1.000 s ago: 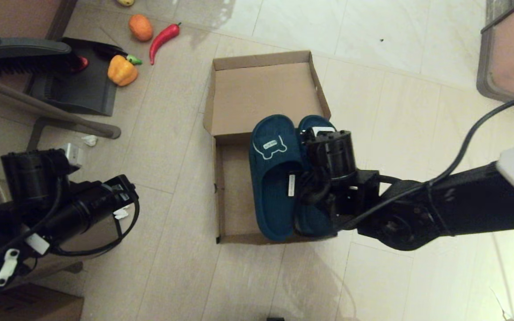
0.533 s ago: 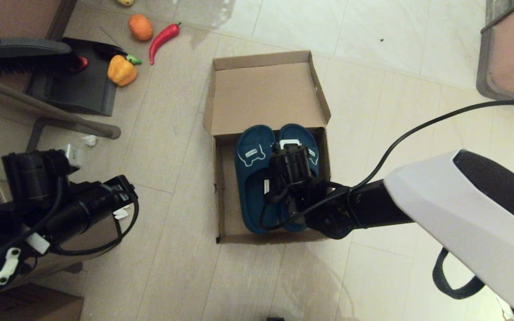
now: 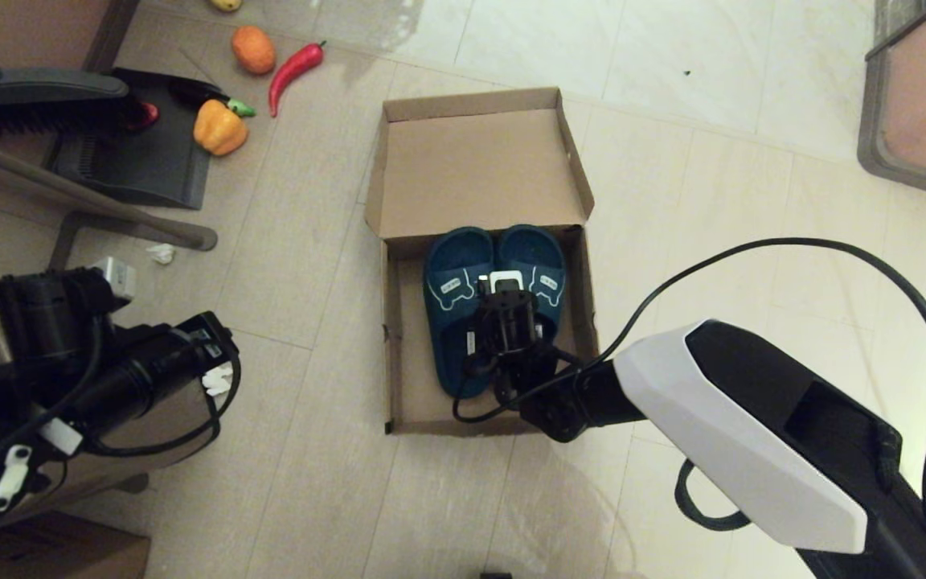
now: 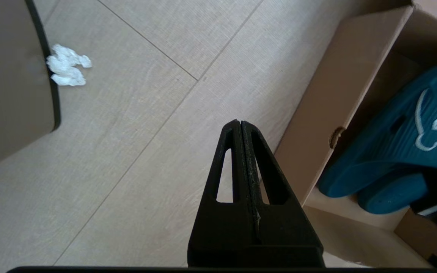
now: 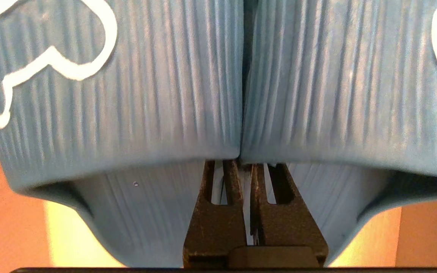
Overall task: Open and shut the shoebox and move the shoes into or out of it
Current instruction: Put the shoes into the shoe box
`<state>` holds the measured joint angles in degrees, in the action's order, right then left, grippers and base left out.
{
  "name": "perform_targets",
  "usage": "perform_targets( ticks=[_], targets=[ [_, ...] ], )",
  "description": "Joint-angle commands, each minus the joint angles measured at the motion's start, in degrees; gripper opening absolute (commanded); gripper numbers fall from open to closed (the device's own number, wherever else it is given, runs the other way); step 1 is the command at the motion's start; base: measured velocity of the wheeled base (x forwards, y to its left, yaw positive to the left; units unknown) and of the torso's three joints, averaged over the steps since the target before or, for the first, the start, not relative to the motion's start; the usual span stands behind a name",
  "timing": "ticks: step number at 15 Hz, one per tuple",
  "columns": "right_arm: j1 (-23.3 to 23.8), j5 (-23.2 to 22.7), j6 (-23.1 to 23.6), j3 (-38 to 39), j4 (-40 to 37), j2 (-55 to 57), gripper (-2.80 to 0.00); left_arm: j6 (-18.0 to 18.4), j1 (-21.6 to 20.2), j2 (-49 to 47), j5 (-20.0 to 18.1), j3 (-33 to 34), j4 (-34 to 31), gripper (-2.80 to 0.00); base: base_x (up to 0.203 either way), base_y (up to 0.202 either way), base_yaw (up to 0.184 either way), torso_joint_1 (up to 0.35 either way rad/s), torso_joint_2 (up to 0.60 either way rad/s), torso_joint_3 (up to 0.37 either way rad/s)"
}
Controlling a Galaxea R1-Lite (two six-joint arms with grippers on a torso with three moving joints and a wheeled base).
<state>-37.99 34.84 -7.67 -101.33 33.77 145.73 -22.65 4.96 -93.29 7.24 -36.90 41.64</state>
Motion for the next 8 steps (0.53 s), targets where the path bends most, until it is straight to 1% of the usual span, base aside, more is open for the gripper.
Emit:
perform_targets(
  ticks=[1,3,4,5,8],
  targets=[
    [0.5,0.3,0.2,-1.6,0.1,3.4,-2.8,-0.1,-0.5,0.0,0.1,0.0,0.3,-2.8,0.0,0.0,0.0,0.0,0.0,0.0],
    [0.5,0.2,0.6,-1.5,-0.2,4.4,-2.8,-0.1,-0.5,0.0,0.1,0.1,0.3,-2.8,0.0,0.0,0.0,0.0,0.0,0.0],
    [0.7,0.2,1.7,-1.6,-0.2,4.7,-2.8,-0.1,-0.5,-0.1,0.1,0.0,0.3,-2.8,0.0,0.0,0.0,0.0,0.0,0.0],
    [0.6,0.1,1.7,-1.7,-0.2,4.7,0.0,-0.1,-0.5,-0.1,-0.3,-0.1,0.3,-2.8,0.0,0.0,0.0,0.0,0.0,0.0],
    [0.6,0.1,1.7,-0.9,0.0,3.7,0.0,0.0,-0.5,-0.1,-0.4,0.3,0.3,-2.8,0.0,0.0,0.0,0.0,0.0,0.0]
  ],
)
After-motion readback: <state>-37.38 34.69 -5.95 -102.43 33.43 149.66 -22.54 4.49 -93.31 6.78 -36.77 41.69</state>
